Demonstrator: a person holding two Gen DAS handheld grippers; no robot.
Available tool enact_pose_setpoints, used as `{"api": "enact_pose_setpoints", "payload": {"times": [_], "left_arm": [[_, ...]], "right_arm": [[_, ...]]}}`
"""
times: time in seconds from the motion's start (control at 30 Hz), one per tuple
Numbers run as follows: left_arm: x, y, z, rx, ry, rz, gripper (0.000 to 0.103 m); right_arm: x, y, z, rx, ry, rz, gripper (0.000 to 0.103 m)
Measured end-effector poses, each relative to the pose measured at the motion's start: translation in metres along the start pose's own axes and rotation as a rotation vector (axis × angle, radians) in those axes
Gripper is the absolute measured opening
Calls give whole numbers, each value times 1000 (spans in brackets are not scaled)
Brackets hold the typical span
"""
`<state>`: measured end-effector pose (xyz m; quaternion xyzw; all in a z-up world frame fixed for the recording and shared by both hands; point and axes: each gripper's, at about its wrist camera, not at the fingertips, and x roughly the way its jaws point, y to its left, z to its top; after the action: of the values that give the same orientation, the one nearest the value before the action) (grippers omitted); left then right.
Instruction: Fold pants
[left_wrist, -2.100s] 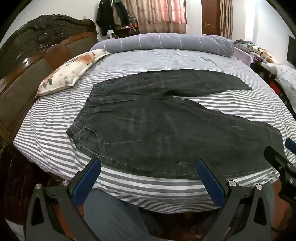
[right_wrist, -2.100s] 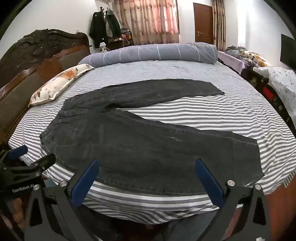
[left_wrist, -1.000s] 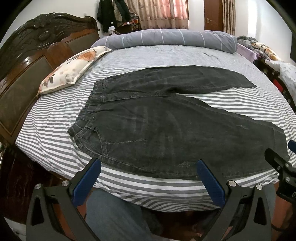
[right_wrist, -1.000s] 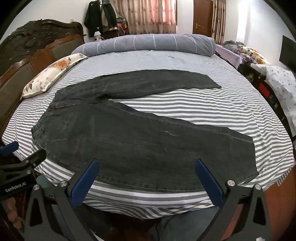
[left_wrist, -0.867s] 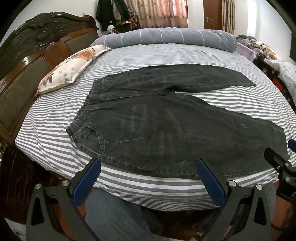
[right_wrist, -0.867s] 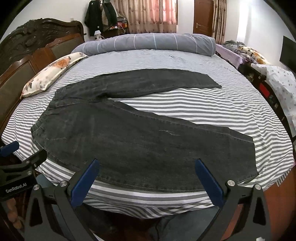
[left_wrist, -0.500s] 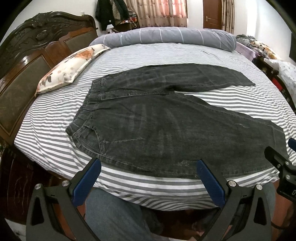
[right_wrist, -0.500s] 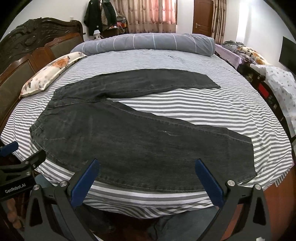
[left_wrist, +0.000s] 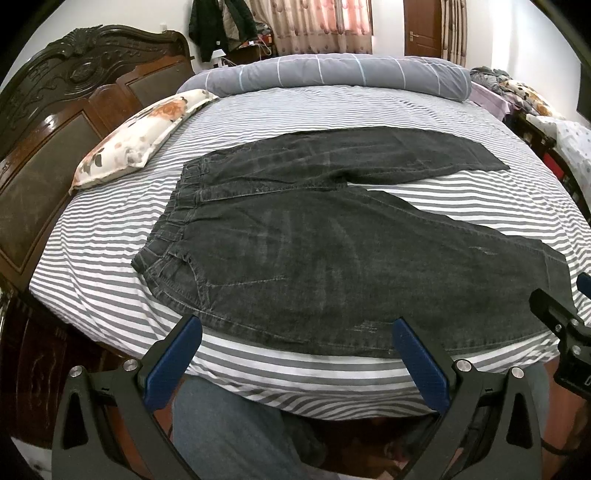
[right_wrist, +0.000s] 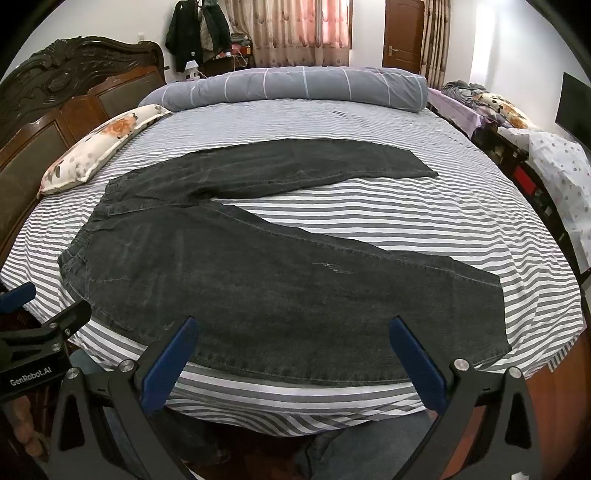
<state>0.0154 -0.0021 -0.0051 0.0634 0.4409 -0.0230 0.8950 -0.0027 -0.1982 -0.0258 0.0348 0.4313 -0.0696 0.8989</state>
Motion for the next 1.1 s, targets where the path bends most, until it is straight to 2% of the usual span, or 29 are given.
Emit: {"api": "enact_pose_setpoints", "payload": {"times": [1.1], "left_arm": [[1,-7,3,14,8,-6,102]], "right_arm": [[1,0,2,1,9,3,103]]}}
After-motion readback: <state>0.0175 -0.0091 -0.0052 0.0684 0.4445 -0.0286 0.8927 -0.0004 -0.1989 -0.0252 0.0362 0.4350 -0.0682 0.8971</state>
